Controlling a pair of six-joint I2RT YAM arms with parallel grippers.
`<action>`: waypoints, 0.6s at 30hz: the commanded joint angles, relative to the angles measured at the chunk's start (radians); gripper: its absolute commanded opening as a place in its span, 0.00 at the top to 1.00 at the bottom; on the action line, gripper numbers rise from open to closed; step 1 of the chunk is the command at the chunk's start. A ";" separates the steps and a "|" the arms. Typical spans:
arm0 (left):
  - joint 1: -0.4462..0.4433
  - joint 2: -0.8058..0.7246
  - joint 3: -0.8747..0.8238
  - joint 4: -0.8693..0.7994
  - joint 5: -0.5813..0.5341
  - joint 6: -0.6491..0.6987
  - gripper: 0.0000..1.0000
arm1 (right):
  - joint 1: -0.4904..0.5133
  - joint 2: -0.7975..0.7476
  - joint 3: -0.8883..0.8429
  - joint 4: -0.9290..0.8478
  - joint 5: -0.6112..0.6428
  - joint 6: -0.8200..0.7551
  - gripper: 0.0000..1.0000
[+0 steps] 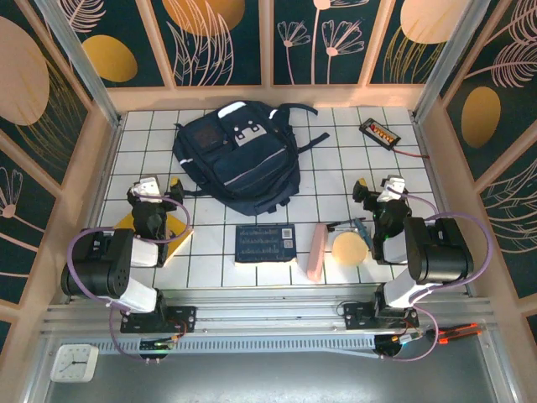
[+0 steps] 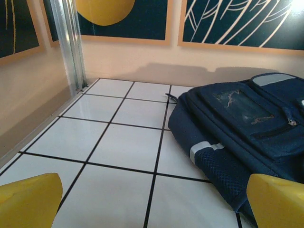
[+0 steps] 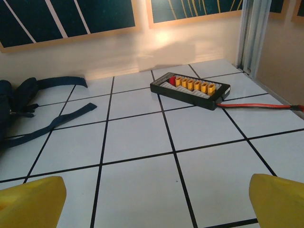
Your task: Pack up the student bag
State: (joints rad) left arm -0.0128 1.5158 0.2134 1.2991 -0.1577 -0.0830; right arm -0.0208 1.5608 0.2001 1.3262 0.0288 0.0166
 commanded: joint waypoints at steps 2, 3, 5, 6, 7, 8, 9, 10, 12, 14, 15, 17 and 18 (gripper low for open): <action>0.007 0.007 0.014 -0.001 0.004 -0.002 0.01 | -0.006 0.005 0.017 0.008 -0.007 -0.001 0.01; 0.007 0.007 0.014 -0.001 0.005 -0.001 0.01 | -0.007 0.005 0.017 0.010 -0.008 0.000 0.01; 0.007 0.007 0.014 0.000 0.005 -0.001 0.01 | -0.007 0.004 0.018 0.009 -0.007 0.001 0.01; 0.007 0.007 0.014 0.000 0.004 -0.002 0.01 | -0.006 0.005 0.018 0.010 -0.007 0.000 0.01; 0.006 0.008 0.014 0.000 0.004 -0.001 0.01 | -0.006 0.005 0.017 0.010 -0.007 0.000 0.01; 0.007 0.007 0.014 0.000 0.005 -0.003 0.01 | -0.006 0.005 0.016 0.009 -0.007 0.000 0.01; 0.006 0.007 0.014 -0.001 0.004 -0.002 0.01 | -0.008 0.004 0.017 0.009 -0.008 0.000 0.01; 0.007 0.009 0.014 -0.001 0.004 -0.001 0.01 | -0.008 0.005 0.017 0.009 -0.026 0.001 0.01; 0.007 0.007 0.014 -0.001 0.005 -0.002 0.01 | -0.018 0.004 0.018 0.006 -0.050 0.006 0.01; 0.007 0.008 0.014 -0.001 0.005 -0.002 0.01 | -0.019 0.004 0.018 0.004 -0.050 0.006 0.01; 0.007 0.007 0.014 -0.001 0.004 -0.002 0.01 | -0.019 0.003 0.018 0.003 -0.050 0.008 0.01; 0.007 0.008 0.014 -0.001 0.004 -0.002 0.01 | -0.018 0.003 0.019 0.003 -0.052 0.007 0.01; 0.007 0.008 0.014 -0.001 0.005 -0.002 0.01 | -0.019 0.004 0.019 0.001 -0.053 0.008 0.01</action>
State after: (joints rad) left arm -0.0128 1.5158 0.2134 1.2789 -0.1577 -0.0830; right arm -0.0330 1.5608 0.2028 1.3258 -0.0074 0.0170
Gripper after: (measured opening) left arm 0.988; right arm 0.992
